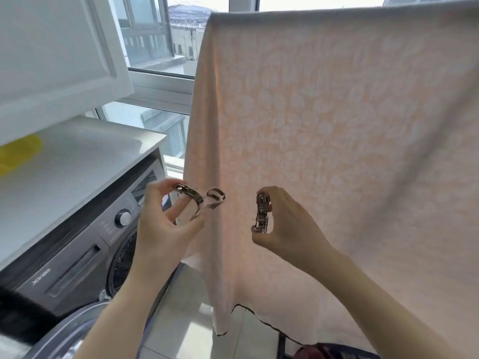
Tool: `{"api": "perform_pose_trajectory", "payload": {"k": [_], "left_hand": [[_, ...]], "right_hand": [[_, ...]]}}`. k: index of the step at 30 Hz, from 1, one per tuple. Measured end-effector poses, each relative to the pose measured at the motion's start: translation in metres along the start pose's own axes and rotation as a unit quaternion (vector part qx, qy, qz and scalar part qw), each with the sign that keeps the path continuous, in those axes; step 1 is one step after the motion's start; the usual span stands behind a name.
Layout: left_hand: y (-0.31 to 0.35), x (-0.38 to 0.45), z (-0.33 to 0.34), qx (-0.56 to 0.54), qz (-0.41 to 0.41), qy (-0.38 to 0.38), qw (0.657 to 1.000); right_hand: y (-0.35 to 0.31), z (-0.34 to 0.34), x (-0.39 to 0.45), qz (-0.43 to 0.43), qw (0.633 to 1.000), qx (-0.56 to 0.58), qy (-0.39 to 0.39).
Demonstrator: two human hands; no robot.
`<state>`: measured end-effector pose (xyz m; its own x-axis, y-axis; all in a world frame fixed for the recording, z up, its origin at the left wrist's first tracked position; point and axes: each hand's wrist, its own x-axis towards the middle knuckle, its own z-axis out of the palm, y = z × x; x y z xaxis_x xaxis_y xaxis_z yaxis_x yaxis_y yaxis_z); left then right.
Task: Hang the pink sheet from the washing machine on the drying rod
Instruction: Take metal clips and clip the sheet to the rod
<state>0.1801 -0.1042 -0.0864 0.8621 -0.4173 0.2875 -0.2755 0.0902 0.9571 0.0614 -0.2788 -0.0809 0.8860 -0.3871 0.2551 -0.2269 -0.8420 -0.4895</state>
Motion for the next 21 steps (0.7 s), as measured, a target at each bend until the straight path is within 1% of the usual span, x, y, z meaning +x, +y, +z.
{"api": "perform_pose_trajectory", "payload": {"k": [6, 9, 13, 15, 18, 21], "left_hand": [[0.031, 0.02, 0.041, 0.008, 0.049, -0.004, 0.999], [0.048, 0.033, 0.05, 0.019, 0.083, -0.024, 0.996], [0.078, 0.05, 0.057, 0.033, 0.137, -0.048, 0.989], [0.092, 0.059, 0.059, 0.043, 0.167, -0.053, 0.984], [0.113, 0.071, 0.06, 0.052, 0.214, -0.051, 0.974], [0.131, 0.085, 0.064, 0.073, 0.269, -0.04, 0.96]], "right_hand": [[0.011, -0.06, 0.014, -0.066, 0.998, -0.005, 0.005], [0.007, -0.086, 0.021, -0.089, 0.992, -0.077, 0.04], [-0.004, -0.119, 0.034, -0.15, 0.96, -0.182, 0.15], [-0.007, -0.135, 0.044, -0.171, 0.941, -0.223, 0.188], [-0.01, -0.157, 0.062, -0.171, 0.921, -0.274, 0.217], [-0.009, -0.178, 0.08, -0.144, 0.907, -0.335, 0.209]]}}
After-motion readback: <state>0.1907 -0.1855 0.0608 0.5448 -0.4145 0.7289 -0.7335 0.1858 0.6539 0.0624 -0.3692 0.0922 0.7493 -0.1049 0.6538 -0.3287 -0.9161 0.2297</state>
